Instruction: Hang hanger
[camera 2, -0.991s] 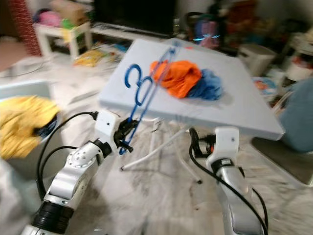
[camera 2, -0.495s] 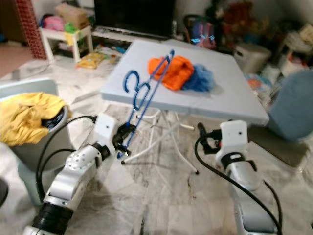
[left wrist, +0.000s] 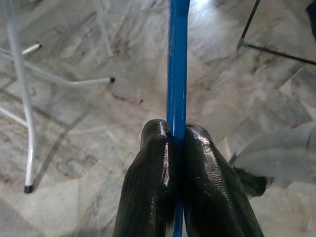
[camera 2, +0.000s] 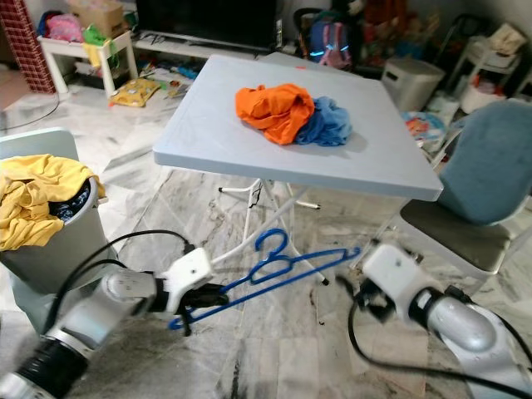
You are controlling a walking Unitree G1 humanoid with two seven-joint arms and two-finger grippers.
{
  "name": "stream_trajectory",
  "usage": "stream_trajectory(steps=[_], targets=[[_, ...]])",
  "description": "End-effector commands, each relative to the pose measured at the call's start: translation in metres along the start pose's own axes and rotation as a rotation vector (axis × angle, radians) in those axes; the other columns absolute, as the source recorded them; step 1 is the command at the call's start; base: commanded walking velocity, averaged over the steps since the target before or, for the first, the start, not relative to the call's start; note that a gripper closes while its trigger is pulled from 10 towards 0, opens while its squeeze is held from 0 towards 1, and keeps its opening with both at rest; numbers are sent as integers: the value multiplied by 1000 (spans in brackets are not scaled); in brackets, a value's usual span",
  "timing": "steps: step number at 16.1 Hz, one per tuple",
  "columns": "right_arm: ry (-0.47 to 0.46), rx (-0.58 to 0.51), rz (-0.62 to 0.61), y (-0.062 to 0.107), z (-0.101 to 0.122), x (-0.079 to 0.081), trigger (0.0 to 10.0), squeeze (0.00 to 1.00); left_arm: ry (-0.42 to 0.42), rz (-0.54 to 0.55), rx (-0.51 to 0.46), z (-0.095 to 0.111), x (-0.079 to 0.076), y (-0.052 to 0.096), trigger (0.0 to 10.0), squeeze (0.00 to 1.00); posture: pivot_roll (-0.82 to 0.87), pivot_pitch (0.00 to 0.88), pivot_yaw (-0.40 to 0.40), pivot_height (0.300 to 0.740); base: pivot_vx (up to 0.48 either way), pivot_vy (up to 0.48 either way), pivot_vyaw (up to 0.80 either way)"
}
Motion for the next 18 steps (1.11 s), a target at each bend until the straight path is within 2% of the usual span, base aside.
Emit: stream_trajectory(steps=[1, 4, 8, 10, 11, 12, 13, 16, 18], targets=[[39, 11, 98, 7, 3, 6, 10000, 0, -91, -85, -23, 12, -9, -3, 10000, 0, 54, 0, -128, 740, 0, 0, 0], [52, 42, 181, 11, 2, 8, 10000, 0, -131, -161, -46, 13, -20, -2, 10000, 0, 52, 0, -126, 740, 0, 0, 0], [83, 35, 255, -1, 9, 19, 10000, 0, -144, -262, -71, 17, -35, 0, 10000, 0, 59, 0, -117, 740, 0, 0, 0], [106, 56, 314, -4, 8, 25, 10000, 0, -170, -278, -60, 16, -37, 0, 10000, 0, 59, 0, -112, 740, 0, 0, 0], [119, 78, 343, -4, 6, 27, 4353, 0, -179, -285, -60, 16, -37, 1, 10000, 0, 57, 0, -110, 740, 0, 0, 0], [134, 98, 370, -3, 4, 29, 2824, 0, -181, -289, -59, 17, -38, 1, 10000, 0, 57, 0, -110, 740, 0, 0, 0], [151, 118, 396, -2, 2, 31, 0, 0, -184, -291, -57, 16, -38, 1, 10000, 0, 57, 0, -110, 740, 0, 0, 0], [226, 171, 447, -1, 1, 32, 0, 0, -202, -308, -43, 14, -41, 2, 10000, 0, 58, 0, -110, 740, 0, 0, 0], [272, 193, 441, -3, 1, 28, 0, 0, -209, -310, -40, 13, -42, 3, 10000, 0, 58, 0, -110, 740, 0, 0, 0]])
Point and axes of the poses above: a point about 5 cm out from each wrist's last joint towards the gripper, its own y axis pointing back from the gripper into the wrist, its own z axis along the axis of the wrist's last joint, x = y × z, the point moved 3 cm from there along -y, pointing out of the wrist towards the gripper, and after that the axes turned 3 degrees about -y, right-handed, at the moved point
